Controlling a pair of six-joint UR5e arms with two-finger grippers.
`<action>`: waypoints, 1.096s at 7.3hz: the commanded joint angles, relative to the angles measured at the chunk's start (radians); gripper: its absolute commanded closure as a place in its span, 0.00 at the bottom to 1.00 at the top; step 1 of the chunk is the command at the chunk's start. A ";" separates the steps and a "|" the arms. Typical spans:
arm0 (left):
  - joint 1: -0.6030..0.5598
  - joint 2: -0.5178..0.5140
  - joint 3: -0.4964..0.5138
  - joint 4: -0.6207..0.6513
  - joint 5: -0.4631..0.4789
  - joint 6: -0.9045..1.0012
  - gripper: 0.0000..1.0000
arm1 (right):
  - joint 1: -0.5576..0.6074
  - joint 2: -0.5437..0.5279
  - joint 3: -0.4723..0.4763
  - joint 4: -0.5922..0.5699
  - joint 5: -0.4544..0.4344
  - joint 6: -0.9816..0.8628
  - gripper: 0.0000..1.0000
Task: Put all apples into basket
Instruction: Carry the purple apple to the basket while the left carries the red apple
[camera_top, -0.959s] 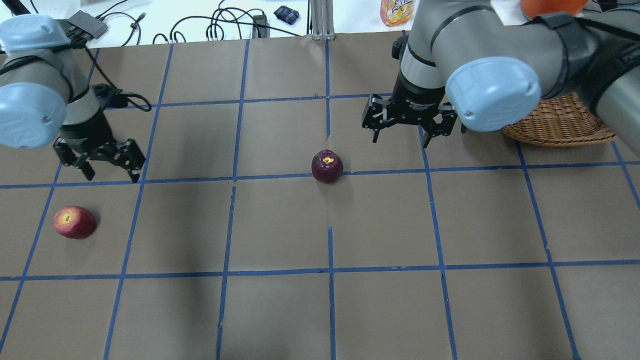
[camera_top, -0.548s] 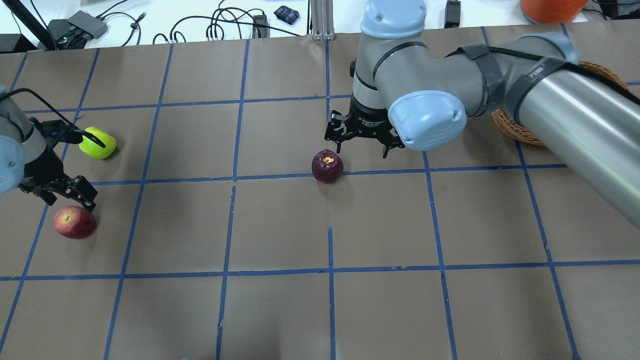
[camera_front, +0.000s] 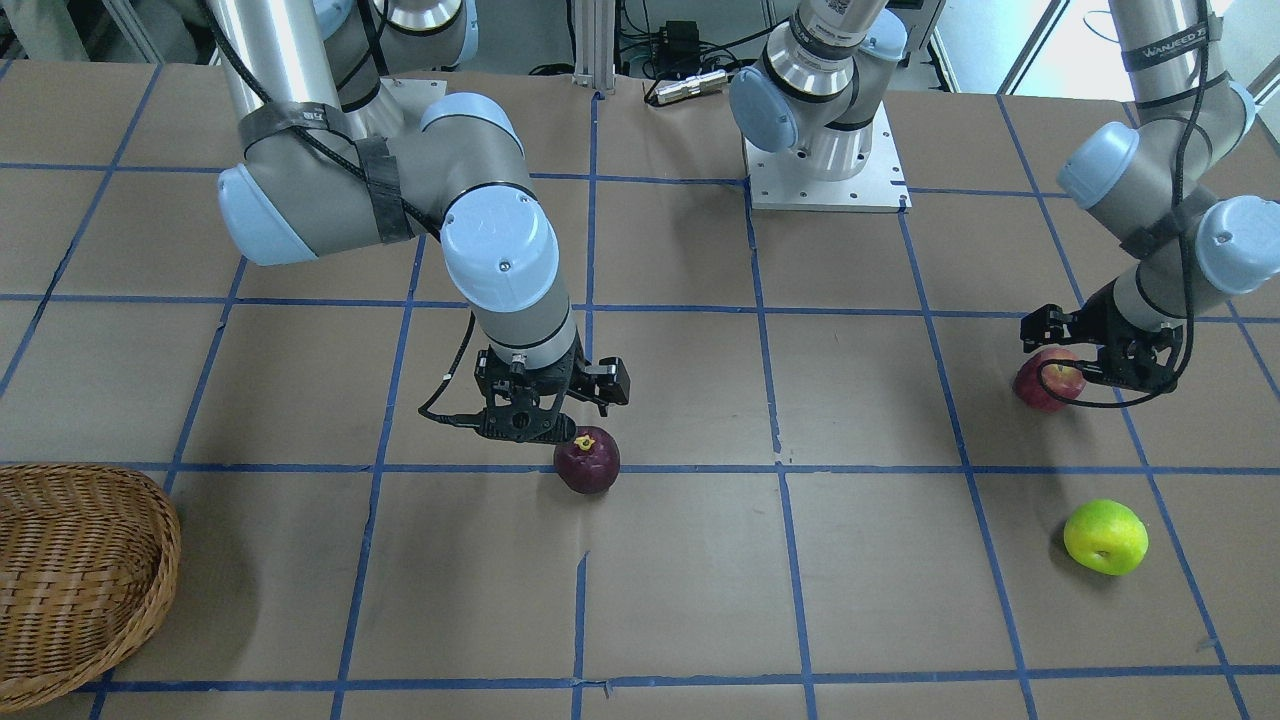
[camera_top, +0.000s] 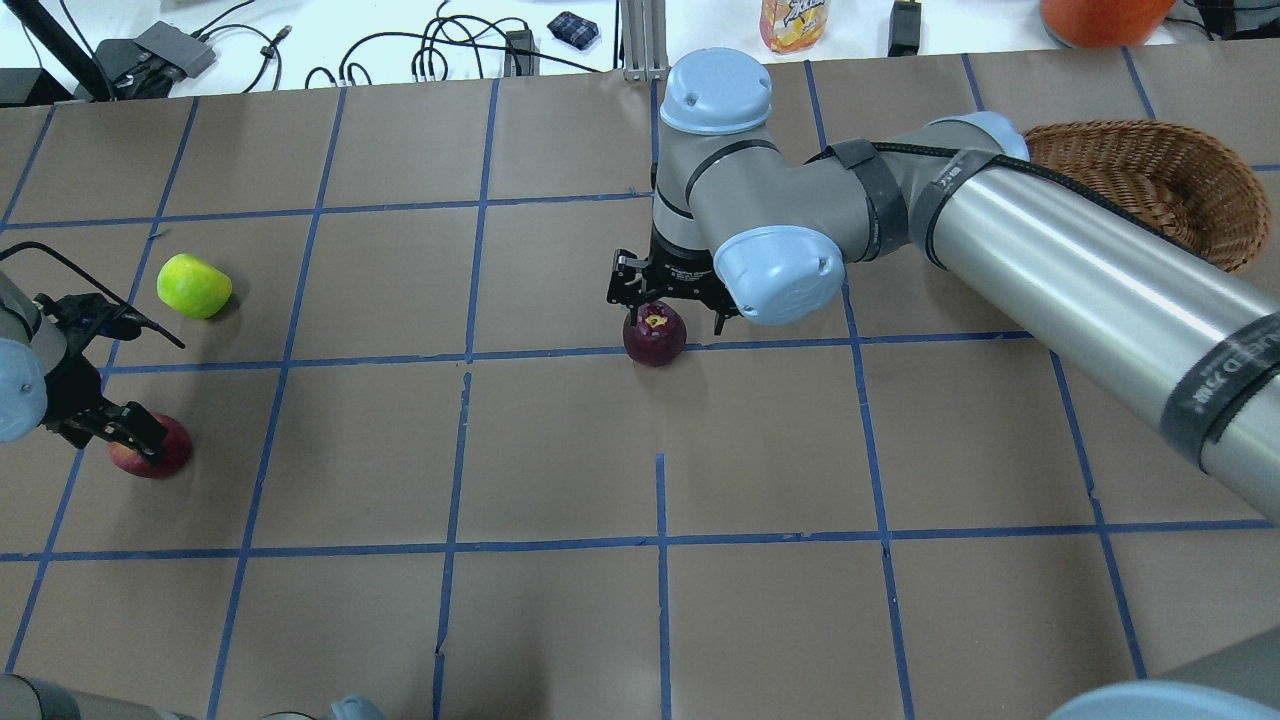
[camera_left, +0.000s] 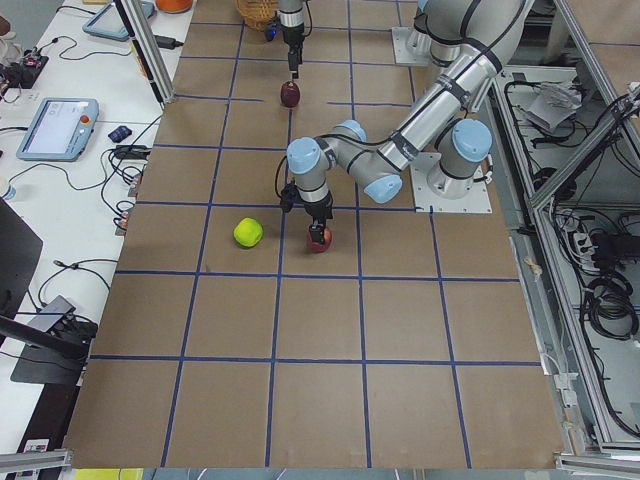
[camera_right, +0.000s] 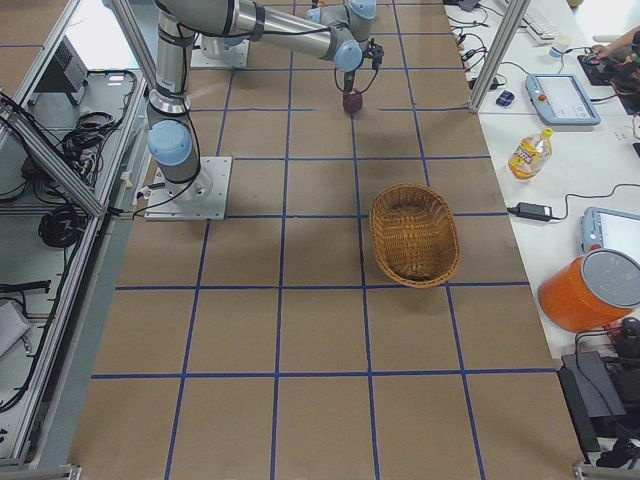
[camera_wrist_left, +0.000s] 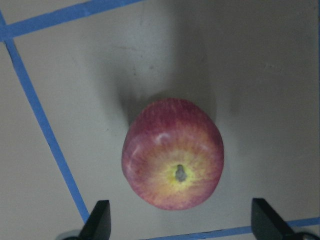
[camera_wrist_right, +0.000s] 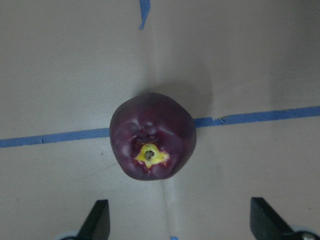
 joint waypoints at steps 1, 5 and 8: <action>0.001 -0.044 -0.002 0.055 -0.037 -0.005 0.00 | 0.006 0.039 0.000 -0.052 0.009 0.007 0.00; 0.001 -0.076 -0.005 0.135 -0.050 -0.012 0.45 | 0.028 0.114 0.000 -0.143 0.009 0.008 0.00; -0.043 -0.040 0.018 0.106 -0.050 -0.099 0.59 | 0.026 0.126 -0.002 -0.151 0.065 0.007 1.00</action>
